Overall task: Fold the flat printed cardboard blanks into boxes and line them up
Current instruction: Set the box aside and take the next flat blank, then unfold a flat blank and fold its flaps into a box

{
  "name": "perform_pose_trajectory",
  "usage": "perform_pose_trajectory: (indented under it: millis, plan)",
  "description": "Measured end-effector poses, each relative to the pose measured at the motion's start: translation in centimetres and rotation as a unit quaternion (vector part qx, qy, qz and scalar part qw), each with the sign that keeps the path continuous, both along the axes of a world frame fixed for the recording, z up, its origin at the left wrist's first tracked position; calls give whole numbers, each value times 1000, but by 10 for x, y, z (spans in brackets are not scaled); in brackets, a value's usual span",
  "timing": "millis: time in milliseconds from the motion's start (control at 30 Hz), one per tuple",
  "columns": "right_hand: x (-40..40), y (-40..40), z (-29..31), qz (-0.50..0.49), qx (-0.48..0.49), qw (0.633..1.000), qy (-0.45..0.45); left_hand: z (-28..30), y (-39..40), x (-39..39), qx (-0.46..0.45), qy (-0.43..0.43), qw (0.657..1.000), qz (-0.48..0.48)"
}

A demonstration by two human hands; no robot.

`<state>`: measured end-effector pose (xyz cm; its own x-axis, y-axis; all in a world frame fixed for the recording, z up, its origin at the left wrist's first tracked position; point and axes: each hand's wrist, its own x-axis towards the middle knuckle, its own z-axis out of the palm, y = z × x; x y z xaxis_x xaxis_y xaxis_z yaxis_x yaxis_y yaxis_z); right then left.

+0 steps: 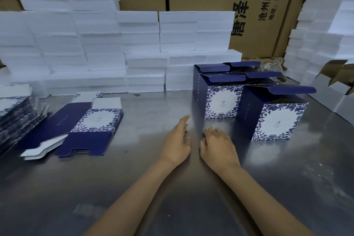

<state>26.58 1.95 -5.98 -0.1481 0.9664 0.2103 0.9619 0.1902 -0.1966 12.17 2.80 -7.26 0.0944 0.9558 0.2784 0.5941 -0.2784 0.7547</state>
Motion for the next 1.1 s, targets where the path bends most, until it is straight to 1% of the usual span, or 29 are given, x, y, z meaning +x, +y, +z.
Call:
perform_pose_trajectory:
  millis: [67,133,167,200,233,267,333,400,433,500,600,700,800,967,1100]
  plan:
    - [-22,-12,2,38,-5,999,-3,1,-11,-18,29,78,996,-19]
    - [-52,-20,5,95,-14,995,11,2,-19,-41,63,171,983,1]
    - [-69,-22,6,122,-25,992,29,3,-22,-54,84,228,969,36]
    - [-86,-23,6,144,-41,988,49,5,-24,-70,107,288,948,85]
    - [-103,-22,5,161,-53,983,68,8,-26,-87,120,333,925,140]
    - [-118,-19,4,172,-62,980,82,10,-28,-106,122,351,907,198]
    - [-148,-11,1,184,-77,974,109,11,-31,-146,87,333,886,309]
    - [-176,-3,0,197,-97,966,136,12,-35,-183,20,267,879,395]
    - [-189,0,0,202,-108,963,142,12,-36,-197,-13,228,877,422]
    - [-213,7,1,202,-134,960,143,10,-37,-214,-73,188,874,443]
    - [-239,17,4,178,-177,956,152,8,-34,-220,-130,208,869,430]
    - [-249,23,8,139,-172,950,220,12,-31,-219,-149,223,871,412]
    - [-252,23,8,144,-172,944,243,16,-30,-214,-164,222,871,408]
    - [-251,24,8,137,-193,924,301,19,-29,-204,-102,141,892,417]
    - [-249,25,9,121,-201,905,356,23,-29,-201,-63,107,892,436]
